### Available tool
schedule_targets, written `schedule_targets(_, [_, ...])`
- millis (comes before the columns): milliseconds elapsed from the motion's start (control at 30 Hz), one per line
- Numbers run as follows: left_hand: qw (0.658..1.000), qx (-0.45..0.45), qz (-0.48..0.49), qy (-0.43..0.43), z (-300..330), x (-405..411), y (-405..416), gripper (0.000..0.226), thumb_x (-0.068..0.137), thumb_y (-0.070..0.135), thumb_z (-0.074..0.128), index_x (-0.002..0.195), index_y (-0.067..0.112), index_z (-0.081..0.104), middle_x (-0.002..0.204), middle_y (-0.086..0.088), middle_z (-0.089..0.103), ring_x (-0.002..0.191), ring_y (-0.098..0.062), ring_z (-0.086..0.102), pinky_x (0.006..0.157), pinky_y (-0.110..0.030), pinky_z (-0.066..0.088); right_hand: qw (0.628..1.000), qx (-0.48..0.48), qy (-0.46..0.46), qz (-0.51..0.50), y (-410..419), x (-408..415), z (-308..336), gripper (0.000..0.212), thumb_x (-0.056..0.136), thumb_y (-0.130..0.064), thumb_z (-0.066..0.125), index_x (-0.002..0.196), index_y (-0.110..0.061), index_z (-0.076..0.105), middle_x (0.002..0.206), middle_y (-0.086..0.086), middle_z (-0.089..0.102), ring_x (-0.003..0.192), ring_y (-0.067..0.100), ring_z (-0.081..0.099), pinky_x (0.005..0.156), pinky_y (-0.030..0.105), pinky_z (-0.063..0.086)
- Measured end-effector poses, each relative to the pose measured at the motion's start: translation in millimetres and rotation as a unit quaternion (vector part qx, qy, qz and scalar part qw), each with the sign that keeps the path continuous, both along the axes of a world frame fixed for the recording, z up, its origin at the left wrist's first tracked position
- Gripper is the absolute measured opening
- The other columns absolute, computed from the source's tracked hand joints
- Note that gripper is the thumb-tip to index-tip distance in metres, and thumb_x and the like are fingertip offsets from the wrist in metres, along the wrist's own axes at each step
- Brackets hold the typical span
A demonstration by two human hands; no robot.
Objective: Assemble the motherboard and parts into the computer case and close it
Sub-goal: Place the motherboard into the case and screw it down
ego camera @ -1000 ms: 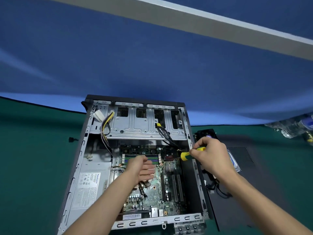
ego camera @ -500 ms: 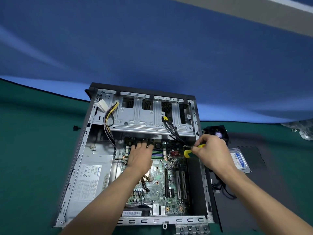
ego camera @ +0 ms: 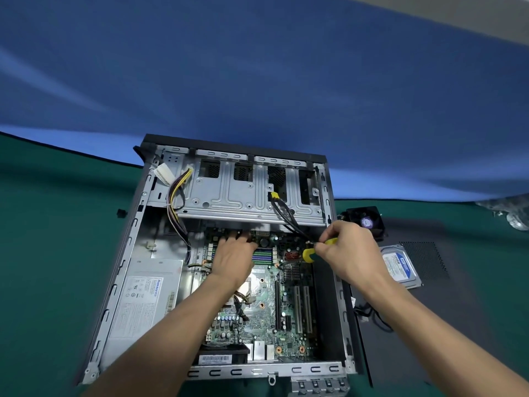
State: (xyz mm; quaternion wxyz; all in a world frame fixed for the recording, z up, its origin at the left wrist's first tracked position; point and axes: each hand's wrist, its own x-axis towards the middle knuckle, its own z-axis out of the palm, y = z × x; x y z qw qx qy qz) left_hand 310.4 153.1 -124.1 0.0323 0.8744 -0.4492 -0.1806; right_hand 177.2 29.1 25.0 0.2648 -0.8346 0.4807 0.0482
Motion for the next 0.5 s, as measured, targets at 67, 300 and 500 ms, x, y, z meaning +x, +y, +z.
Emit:
schedule_targets(67, [1.0, 0.004, 0.0, -0.002, -0.5, -0.9, -0.6, 0.048, 0.091, 0.016, 0.058, 0.136, 0.026, 0.049, 0.128, -0.003, 0.057, 0.116, -0.024, 0.051, 0.103, -0.038, 0.034, 1.0, 0.001, -0.002, -0.001, -0.2, 1.3, -0.7, 0.012, 0.077, -0.02, 0.069, 0.072, -0.022, 0.059, 0.066, -0.006, 0.06, 0.056, 0.01, 0.054, 0.047, 0.022, 0.035])
schedule_targets(300, [1.0, 0.002, 0.005, 0.002, -0.7, -1.5, 0.0, 0.049, 0.09, 0.015, 0.058, 0.137, 0.026, 0.048, 0.128, -0.004, 0.057, 0.115, -0.025, 0.052, 0.104, -0.039, 0.034, 1.0, 0.003, 0.01, 0.001, 1.2, 5.8, -6.1, 0.01, 0.078, -0.02, 0.069, 0.074, -0.021, 0.06, 0.066, -0.006, 0.059, 0.058, 0.01, 0.053, 0.048, 0.021, 0.035])
schedule_targets(500, [1.0, 0.002, 0.009, 0.009, -2.2, -1.4, 0.6, 0.049, 0.091, 0.018, 0.059, 0.138, 0.026, 0.047, 0.128, -0.003, 0.056, 0.117, -0.025, 0.051, 0.105, -0.039, 0.033, 1.0, 0.0, 0.012, 0.0, 2.5, 7.8, -7.4, 0.013, 0.079, -0.021, 0.069, 0.073, -0.021, 0.059, 0.065, -0.008, 0.057, 0.056, 0.006, 0.051, 0.046, 0.021, 0.033])
